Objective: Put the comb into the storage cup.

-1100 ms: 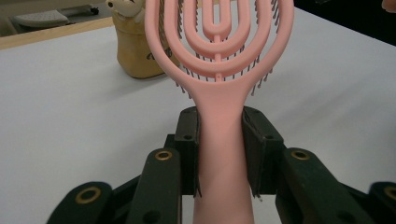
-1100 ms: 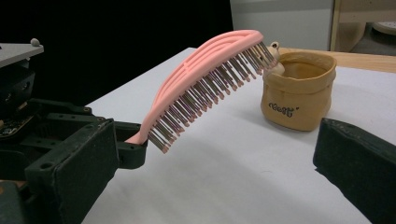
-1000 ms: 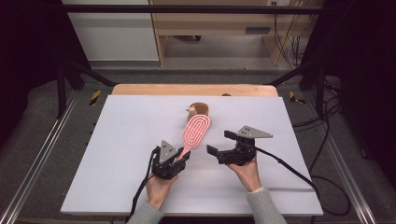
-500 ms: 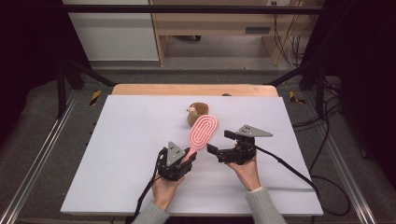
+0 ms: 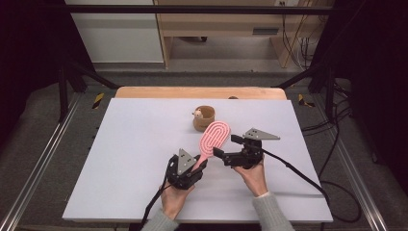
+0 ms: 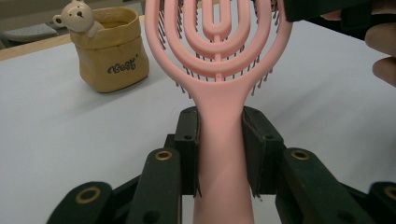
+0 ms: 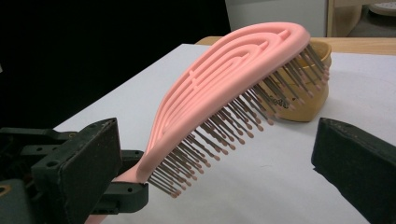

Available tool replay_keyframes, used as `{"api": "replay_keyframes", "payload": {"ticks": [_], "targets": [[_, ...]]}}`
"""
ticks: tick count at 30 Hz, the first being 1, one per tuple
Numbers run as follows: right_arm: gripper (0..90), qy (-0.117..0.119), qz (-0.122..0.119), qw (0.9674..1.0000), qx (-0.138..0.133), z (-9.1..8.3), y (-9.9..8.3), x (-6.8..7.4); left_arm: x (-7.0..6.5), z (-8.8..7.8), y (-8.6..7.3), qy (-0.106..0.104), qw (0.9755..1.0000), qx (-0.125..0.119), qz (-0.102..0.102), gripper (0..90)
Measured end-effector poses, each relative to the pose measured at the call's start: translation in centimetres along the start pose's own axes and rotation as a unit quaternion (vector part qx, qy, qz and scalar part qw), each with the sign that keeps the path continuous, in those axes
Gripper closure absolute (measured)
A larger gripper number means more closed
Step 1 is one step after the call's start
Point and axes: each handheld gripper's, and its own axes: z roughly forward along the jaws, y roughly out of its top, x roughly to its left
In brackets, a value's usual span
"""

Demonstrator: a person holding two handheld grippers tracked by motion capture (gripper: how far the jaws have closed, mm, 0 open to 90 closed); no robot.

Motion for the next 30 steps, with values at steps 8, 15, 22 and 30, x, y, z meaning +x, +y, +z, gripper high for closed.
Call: {"api": "replay_keyframes", "payload": {"ticks": [8,15,22,30], "targets": [[3.7,0.002,0.007,1.0000,0.006,0.2,0.0,-0.1,-0.6,0.3,-0.1,-0.004,1.0000,0.000,0.003,69.3],[5.2,0.000,0.020,0.9998,0.010,0.3,0.0,-0.2,-1.3,0.4,-0.1,-0.008,0.9999,-0.004,0.007,69.3],[11.2,0.005,0.032,0.9992,0.025,0.5,-0.1,-0.4,-1.7,0.6,0.0,-0.011,0.9999,-0.006,0.010,69.3],[25.5,0.019,0.042,0.9984,0.032,0.5,-0.1,-0.4,-2.0,0.7,0.0,-0.012,0.9998,-0.008,0.013,69.3]]}}
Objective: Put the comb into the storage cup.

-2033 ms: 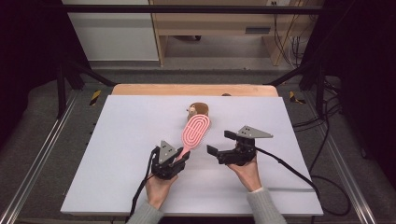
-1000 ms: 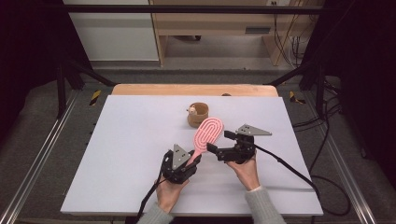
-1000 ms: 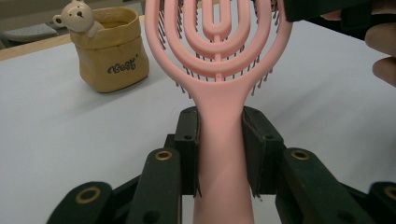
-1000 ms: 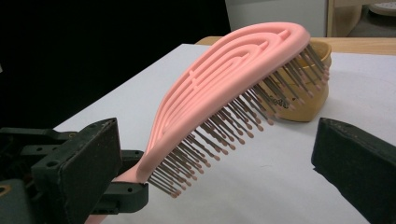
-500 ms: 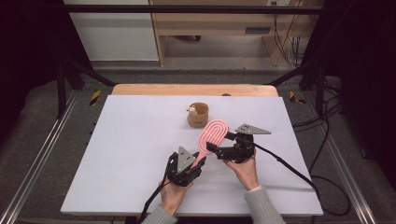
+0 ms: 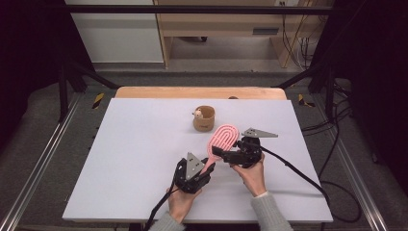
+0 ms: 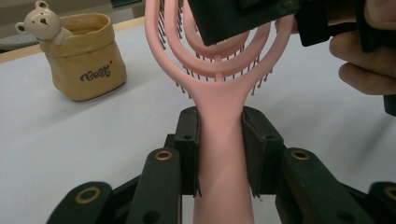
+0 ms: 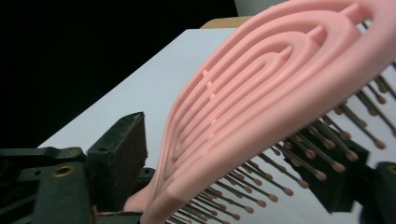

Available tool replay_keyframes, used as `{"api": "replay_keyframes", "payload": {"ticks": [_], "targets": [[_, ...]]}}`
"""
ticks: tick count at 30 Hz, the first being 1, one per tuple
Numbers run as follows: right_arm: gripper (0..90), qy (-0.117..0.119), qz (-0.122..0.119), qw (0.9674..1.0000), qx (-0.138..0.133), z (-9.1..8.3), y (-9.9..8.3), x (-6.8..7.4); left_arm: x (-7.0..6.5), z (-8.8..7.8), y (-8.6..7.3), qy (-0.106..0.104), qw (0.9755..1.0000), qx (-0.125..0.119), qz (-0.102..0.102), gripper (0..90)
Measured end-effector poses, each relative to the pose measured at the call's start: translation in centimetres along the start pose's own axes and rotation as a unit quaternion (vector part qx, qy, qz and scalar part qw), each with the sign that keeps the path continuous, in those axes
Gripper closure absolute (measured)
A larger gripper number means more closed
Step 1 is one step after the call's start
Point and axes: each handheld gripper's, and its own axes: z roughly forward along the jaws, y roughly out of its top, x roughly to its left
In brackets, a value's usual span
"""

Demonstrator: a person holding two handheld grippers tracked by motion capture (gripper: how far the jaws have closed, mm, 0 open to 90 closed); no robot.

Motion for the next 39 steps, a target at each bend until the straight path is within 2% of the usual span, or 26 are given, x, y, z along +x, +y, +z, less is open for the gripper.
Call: {"api": "replay_keyframes", "payload": {"ticks": [8,39], "targets": [[41.0,0.014,0.007,0.9999,0.003,-0.23,0.06,-0.03,0.09,-0.12,0.03,0.002,1.0000,-0.003,0.000,69.3],[57.5,0.039,0.029,0.9987,0.013,-0.47,0.22,0.07,-0.33,0.51,-0.20,0.014,0.9998,0.006,0.011,69.1]]}}
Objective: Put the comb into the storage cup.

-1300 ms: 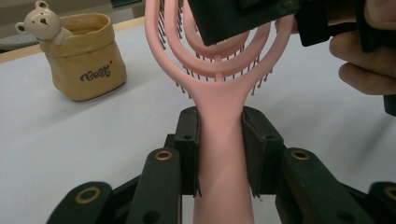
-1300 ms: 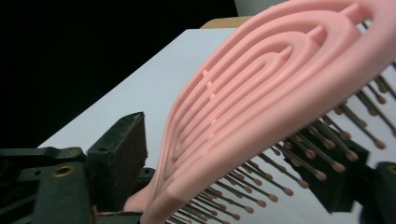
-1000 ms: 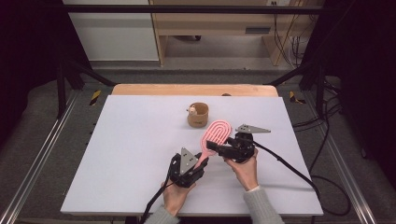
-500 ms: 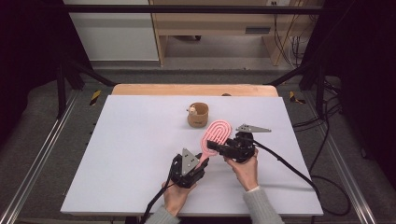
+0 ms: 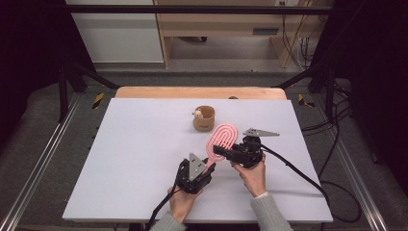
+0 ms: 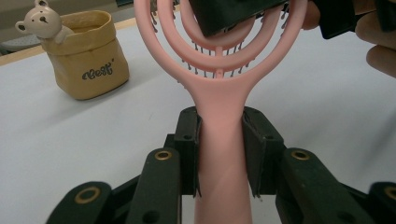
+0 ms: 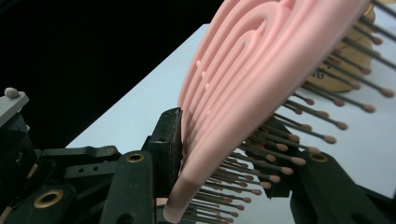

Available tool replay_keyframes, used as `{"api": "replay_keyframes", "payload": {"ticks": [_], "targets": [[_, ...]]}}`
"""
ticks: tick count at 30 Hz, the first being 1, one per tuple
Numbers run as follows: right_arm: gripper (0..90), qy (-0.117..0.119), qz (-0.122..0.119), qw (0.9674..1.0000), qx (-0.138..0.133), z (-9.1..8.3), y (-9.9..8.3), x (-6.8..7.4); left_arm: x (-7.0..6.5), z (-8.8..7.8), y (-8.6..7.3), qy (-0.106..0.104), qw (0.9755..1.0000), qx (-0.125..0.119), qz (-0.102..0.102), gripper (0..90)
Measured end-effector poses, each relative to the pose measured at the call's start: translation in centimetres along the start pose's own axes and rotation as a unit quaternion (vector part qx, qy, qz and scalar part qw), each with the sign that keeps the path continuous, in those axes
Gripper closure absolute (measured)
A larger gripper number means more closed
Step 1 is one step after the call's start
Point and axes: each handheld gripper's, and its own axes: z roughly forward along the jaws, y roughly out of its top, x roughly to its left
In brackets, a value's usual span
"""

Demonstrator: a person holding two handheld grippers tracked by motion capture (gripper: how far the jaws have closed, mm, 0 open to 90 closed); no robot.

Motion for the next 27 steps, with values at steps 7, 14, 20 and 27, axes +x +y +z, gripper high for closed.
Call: {"api": "replay_keyframes", "payload": {"ticks": [7,14,20,27], "targets": [[60.6,0.008,0.004,1.0000,-0.001,-0.04,0.01,0.10,0.02,0.17,-0.02,0.001,1.0000,0.001,-0.002,69.2],[62.8,0.016,0.006,0.9998,0.001,-0.06,0.01,0.14,0.10,0.30,-0.03,-0.001,1.0000,0.002,-0.003,69.2],[63.7,0.023,0.004,0.9997,-0.003,-0.18,0.02,0.28,0.13,0.29,0.07,-0.004,1.0000,0.001,-0.003,69.1],[64.1,0.025,-0.001,0.9996,-0.008,-0.41,0.06,0.43,0.08,0.28,0.25,-0.006,1.0000,-0.001,-0.002,68.9]]}}
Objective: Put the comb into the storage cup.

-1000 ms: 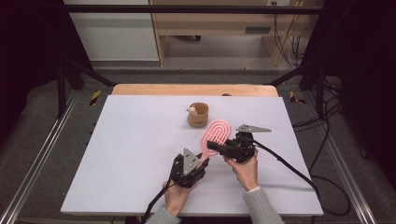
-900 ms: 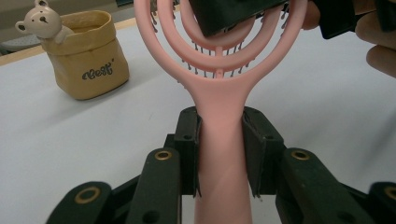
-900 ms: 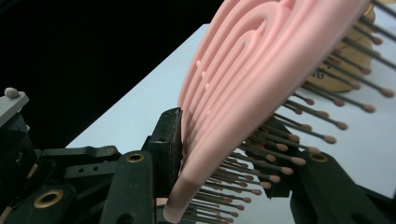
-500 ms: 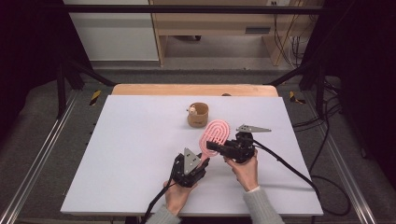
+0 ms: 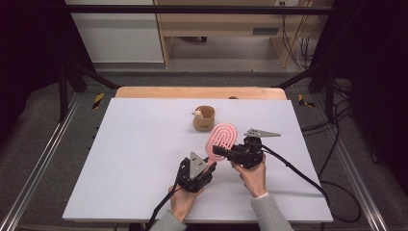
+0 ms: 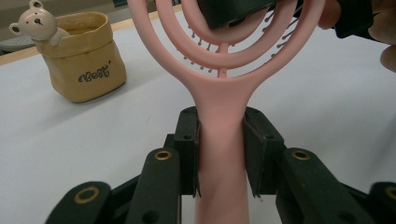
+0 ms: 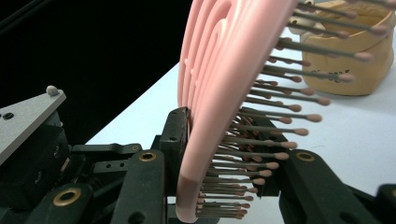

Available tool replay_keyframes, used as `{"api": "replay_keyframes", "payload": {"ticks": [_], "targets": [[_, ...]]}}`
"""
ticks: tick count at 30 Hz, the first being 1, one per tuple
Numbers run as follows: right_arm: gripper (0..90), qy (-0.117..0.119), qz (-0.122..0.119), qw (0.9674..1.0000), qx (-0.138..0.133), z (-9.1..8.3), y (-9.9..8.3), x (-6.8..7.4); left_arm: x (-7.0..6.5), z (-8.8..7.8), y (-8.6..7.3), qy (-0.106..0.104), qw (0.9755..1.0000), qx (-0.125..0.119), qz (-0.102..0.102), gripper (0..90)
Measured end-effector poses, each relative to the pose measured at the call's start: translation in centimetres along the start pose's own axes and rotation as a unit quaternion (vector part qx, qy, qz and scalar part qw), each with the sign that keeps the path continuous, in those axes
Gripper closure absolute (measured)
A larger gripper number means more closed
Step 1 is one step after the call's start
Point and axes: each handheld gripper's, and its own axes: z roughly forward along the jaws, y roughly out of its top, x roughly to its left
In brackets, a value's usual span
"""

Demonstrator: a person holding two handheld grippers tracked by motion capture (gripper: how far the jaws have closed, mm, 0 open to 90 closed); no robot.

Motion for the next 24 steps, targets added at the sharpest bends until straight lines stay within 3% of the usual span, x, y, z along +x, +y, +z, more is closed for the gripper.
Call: {"api": "replay_keyframes", "payload": {"ticks": [10,19,24], "targets": [[64.6,0.000,0.000,1.0000,-0.001,-0.3,0.2,0.1,0.4,0.0,0.3,-0.021,0.9997,0.000,-0.010,65.5],[64.7,-0.011,-0.005,0.9999,-0.007,-0.7,0.4,0.1,0.8,-0.3,0.9,-0.038,0.9990,-0.001,-0.022,47.4],[64.7,-0.021,-0.009,0.9997,-0.008,-0.8,0.5,0.1,1.4,-0.4,1.2,-0.073,0.9965,0.002,-0.040,35.0]]}}
